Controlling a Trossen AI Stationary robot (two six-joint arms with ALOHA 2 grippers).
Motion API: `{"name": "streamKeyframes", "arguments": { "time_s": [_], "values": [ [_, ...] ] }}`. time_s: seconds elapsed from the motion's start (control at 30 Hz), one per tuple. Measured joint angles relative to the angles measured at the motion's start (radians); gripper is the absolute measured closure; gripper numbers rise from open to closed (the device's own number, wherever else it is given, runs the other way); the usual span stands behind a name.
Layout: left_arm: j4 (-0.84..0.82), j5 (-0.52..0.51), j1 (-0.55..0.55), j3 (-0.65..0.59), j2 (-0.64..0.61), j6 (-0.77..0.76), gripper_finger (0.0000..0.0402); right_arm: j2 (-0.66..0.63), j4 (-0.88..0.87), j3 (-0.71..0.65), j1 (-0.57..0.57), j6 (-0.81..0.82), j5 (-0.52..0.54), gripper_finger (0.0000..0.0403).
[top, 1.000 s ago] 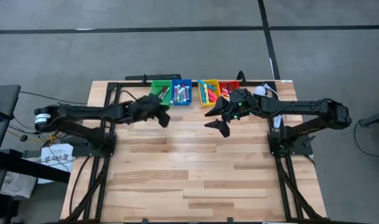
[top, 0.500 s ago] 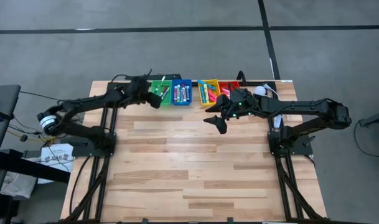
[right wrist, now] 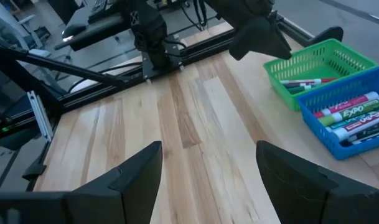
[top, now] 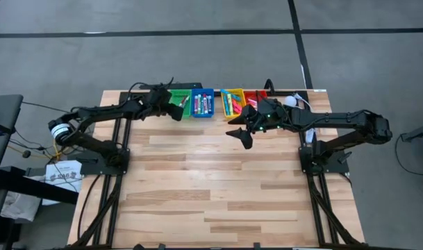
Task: Pick & Place Markers
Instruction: Put the red dry erase marker into the green basket, then return to Home Position
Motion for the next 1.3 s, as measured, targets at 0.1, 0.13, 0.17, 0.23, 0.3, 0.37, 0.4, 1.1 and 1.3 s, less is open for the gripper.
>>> {"name": "streamKeyframes", "arguments": {
  "time_s": [0.1,0.13,0.17,0.23,0.3,0.37,0.4,1.1,1.3],
  "values": [
    [-0.002,0.023,0.000,0.000,0.000,-0.001,0.0300,0.000,0.000,0.000,0.000,0.000,0.000,0.0154],
    [-0.002,0.034,0.000,0.000,0.000,-0.001,0.0296,0.001,0.000,0.000,0.000,0.006,-0.002,0.0154],
    [-0.004,0.054,0.000,0.000,-0.003,-0.003,0.0292,0.002,0.000,0.000,0.000,0.023,-0.008,0.0154],
    [-0.008,0.108,0.000,0.000,-0.024,-0.020,0.0286,0.003,0.000,0.000,0.000,0.049,-0.008,0.0154],
    [-0.011,0.179,0.000,0.000,-0.070,-0.030,0.0283,0.003,0.000,0.000,0.000,0.052,-0.008,0.0154],
    [-0.012,0.243,-0.008,0.000,-0.139,-0.030,0.0282,0.003,-0.003,0.000,0.000,0.053,-0.009,0.0154],
    [-0.012,0.263,-0.013,0.000,-0.183,-0.024,0.0282,0.003,-0.011,0.000,0.000,0.067,-0.012,0.0154],
    [-0.016,0.212,-0.092,-0.281,-1.147,0.070,0.0280,-0.666,-0.042,-0.152,-0.025,-0.183,0.095,0.0154],
    [0.052,0.155,-0.109,-0.402,-1.225,0.073,0.0279,-0.939,0.101,-0.443,-0.008,-0.114,0.123,0.0154]
  ]
}}
